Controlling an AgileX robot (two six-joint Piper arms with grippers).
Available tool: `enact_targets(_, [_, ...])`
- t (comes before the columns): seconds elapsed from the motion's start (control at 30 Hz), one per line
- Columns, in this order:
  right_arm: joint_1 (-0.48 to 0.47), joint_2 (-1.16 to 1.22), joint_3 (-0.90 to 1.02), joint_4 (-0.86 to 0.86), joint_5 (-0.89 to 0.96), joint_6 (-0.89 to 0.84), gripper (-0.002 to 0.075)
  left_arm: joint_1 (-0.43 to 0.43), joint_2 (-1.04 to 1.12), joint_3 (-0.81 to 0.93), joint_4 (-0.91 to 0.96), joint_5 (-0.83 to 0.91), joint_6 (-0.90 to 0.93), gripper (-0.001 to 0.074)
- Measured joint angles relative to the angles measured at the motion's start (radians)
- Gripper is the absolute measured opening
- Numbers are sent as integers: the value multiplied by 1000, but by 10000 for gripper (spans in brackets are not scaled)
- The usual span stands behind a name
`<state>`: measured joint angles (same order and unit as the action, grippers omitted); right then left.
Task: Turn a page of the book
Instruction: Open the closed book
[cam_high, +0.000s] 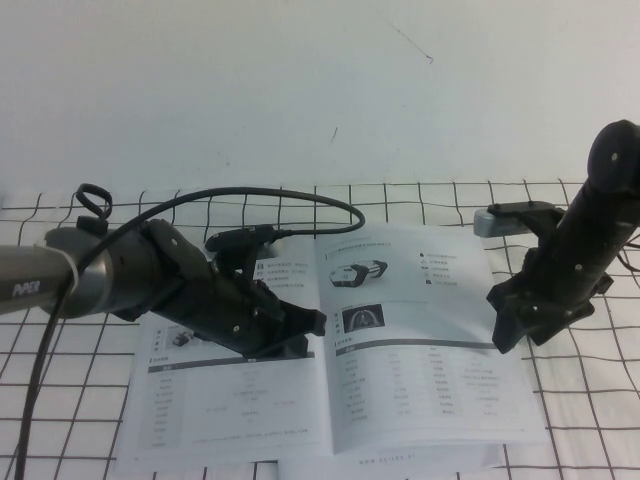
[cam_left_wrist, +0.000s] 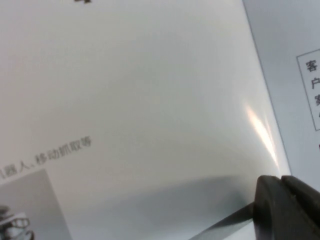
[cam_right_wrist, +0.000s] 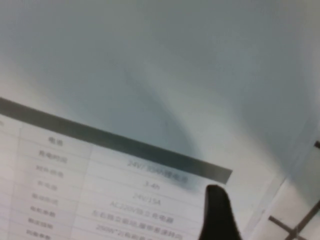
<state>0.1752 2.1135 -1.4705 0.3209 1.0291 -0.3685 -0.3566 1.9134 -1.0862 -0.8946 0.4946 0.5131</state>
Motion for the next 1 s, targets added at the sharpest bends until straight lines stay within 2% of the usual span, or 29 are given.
enact_targets(0.33, [2, 2, 7, 150, -4, -59, 428, 0, 14, -2, 0, -4, 13, -3])
enact_targets(0.73, [2, 16, 7, 150, -36, -59, 428, 0, 14, -2, 6, -10, 16, -3])
enact_targets(1.0, [2, 16, 7, 92, -36, -44, 428, 0, 14, -2, 6, -10, 16, -3])
